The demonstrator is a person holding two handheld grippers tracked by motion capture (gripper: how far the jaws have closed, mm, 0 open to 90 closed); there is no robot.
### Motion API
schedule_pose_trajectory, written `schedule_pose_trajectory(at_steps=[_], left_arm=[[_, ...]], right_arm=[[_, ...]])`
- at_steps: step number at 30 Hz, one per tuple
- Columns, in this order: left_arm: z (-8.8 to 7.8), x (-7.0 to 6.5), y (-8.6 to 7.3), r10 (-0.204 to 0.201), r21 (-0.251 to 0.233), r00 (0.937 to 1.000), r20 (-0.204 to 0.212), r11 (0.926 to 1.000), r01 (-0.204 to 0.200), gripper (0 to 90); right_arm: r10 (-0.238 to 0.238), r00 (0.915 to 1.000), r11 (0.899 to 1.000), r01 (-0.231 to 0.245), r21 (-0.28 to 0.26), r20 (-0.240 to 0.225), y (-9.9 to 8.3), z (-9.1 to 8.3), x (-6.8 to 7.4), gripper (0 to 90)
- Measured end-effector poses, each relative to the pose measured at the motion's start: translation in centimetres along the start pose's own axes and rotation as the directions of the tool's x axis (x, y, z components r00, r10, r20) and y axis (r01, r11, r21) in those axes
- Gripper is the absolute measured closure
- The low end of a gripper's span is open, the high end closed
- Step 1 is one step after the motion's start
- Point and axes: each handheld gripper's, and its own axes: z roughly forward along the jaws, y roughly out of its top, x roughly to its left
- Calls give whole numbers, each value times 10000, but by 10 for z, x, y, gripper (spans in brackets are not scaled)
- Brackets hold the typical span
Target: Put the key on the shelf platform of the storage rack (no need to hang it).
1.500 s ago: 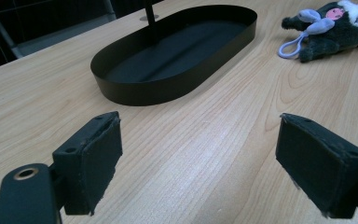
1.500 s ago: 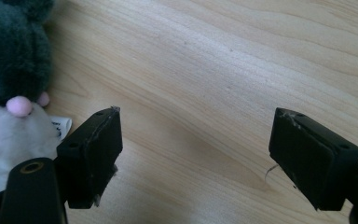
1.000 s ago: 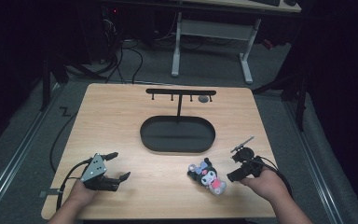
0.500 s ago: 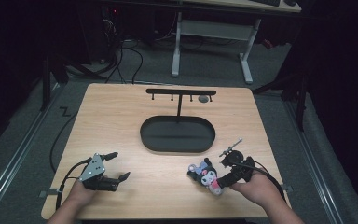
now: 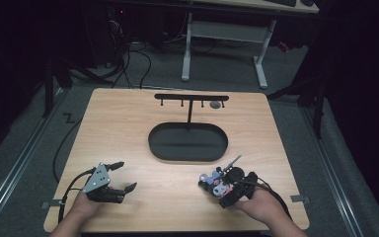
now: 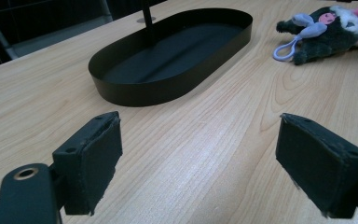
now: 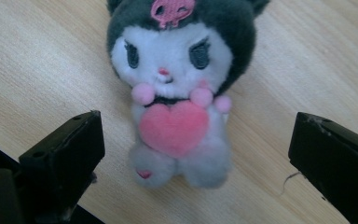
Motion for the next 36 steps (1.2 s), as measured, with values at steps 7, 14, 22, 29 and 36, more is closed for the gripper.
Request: schedule_pose_trajectory(at_steps=[7,14,22,29,36], left_arm=[[-2,0,-1,-14,-31,10000,-10,10000,14,154],[-3,0,-1,2,-31,10000,-26,10000,-2,154],[-3,0,-1,-1,-32,10000,-30,10000,1,154],[-3,0,-1,-30,-47,10000,-24,10000,30,154],[-3,0,-1,-24,-42,10000,-34,10000,24,154]], right_arm=[[-203,9998,9997,204,119,-44,-1,13,3,90],[-469,9988,9989,468,60,169,-3,17,6,236],[-302,9995,9995,302,124,29,-5,19,6,290],[-208,9998,9998,208,-22,-77,-7,17,5,393],[42,9997,9998,-47,-214,-228,-5,14,7,462]])
